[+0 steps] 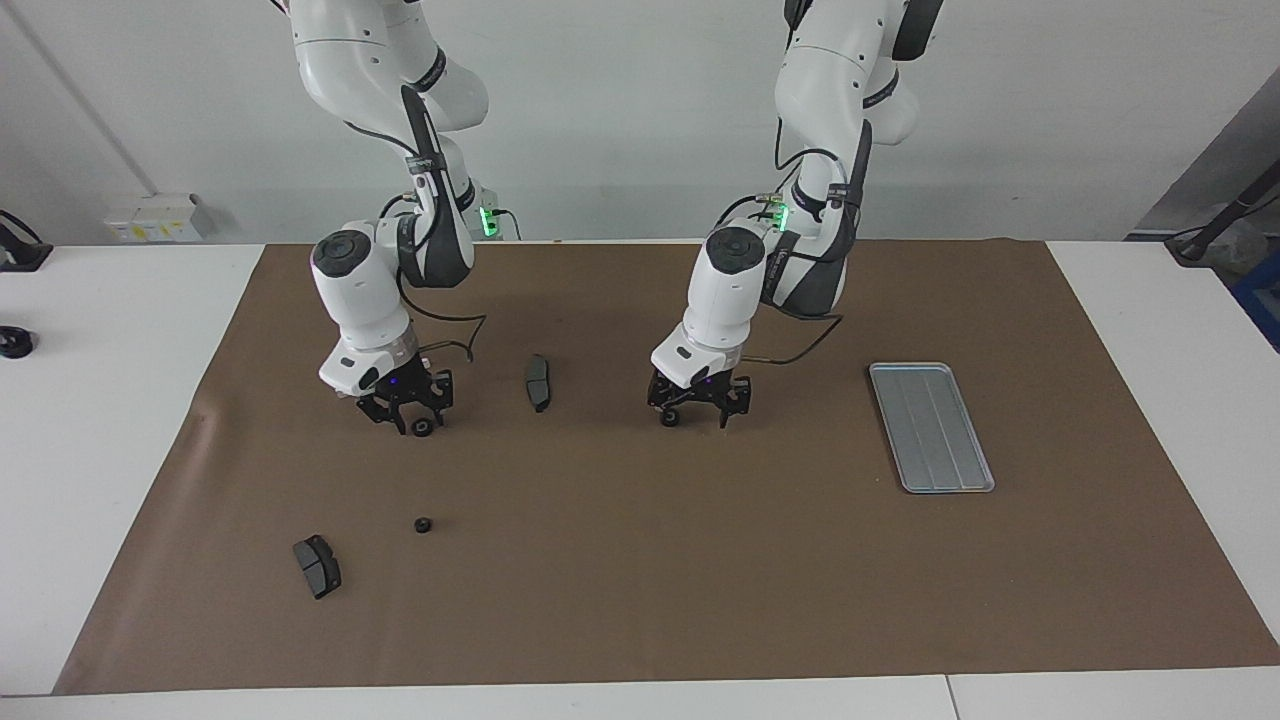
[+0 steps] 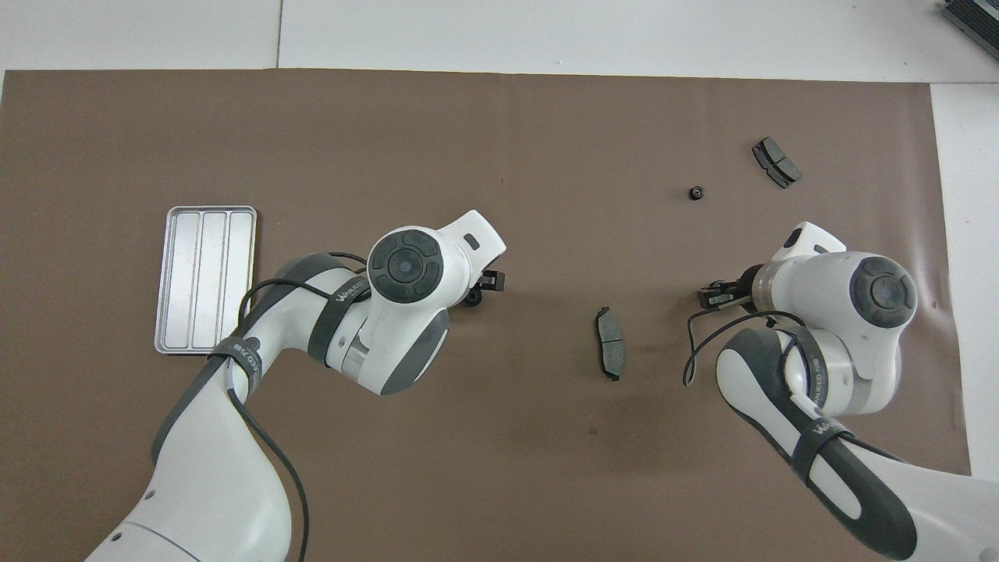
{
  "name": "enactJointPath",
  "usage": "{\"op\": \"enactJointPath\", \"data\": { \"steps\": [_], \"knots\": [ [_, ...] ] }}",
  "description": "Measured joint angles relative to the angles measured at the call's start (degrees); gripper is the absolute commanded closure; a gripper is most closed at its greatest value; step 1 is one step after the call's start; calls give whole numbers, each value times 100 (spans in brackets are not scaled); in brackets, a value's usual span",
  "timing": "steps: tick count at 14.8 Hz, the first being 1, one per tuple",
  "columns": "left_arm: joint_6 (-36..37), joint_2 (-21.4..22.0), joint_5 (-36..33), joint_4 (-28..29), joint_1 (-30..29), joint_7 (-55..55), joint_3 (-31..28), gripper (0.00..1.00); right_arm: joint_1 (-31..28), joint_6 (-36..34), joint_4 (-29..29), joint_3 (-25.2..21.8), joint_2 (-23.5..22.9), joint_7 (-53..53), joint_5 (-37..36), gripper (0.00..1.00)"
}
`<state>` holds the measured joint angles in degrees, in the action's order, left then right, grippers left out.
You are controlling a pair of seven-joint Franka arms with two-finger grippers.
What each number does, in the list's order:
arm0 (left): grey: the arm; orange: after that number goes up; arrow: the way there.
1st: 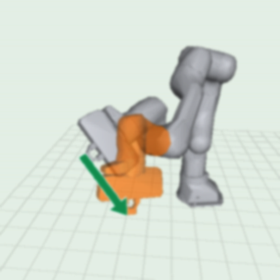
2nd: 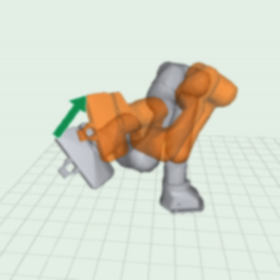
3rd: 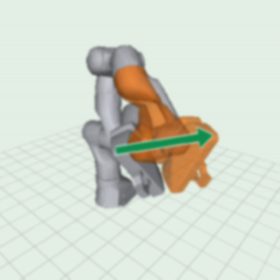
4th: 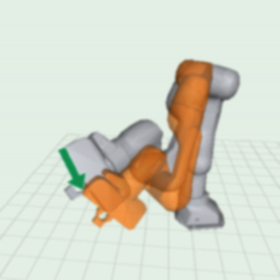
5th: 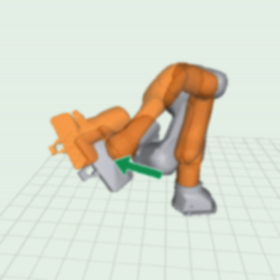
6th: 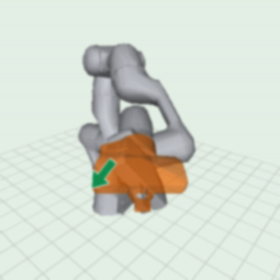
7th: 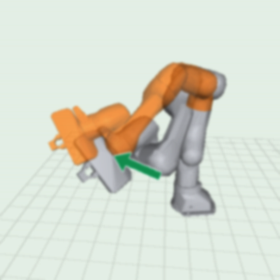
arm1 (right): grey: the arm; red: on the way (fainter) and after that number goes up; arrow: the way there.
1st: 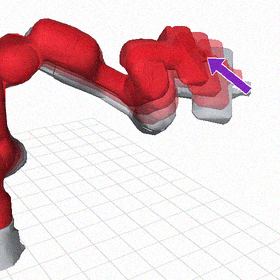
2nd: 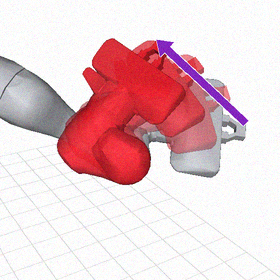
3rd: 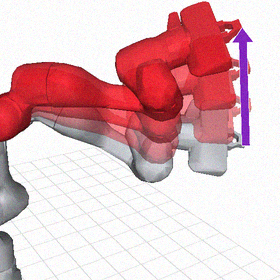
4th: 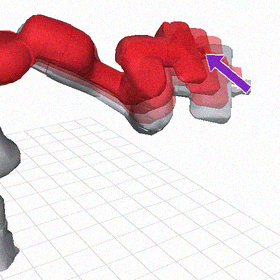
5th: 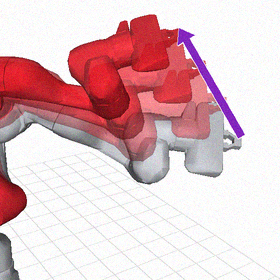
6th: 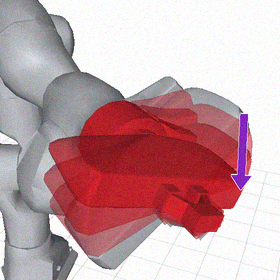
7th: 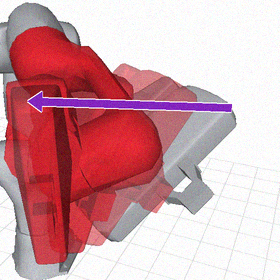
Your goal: Pick bearing gear from pile to tray
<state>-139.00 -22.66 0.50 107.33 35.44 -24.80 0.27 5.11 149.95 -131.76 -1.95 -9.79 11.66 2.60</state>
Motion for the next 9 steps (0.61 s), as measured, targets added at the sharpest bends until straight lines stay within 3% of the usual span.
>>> {"op": "enactJointPath", "data": {
  "steps": [3,4,5,6,8,9],
  "knots": [
    [-60,-80,0,6,142,-25,-3,2,-4,10,-5,5,-19,0,0,40],
    [-67,-94,0,10,158,-26,-7,2,-3,10,-7,8,-29,0,0,48],
    [-69,-101,0,18,163,-26,-7,6,-3,10,-8,10,-42,0,0,69],
    [-74,-105,0,32,163,-25,-9,11,-2,25,-6,10,-47,0,0,96],
    [-113,-124,0,44,163,-25,-17,24,-3,52,0,6,-31,-1,0,100],
    [-139,-131,0,44,163,-25,-22,24,-3,53,0,4,-31,-34,2,100]
  ]
}}
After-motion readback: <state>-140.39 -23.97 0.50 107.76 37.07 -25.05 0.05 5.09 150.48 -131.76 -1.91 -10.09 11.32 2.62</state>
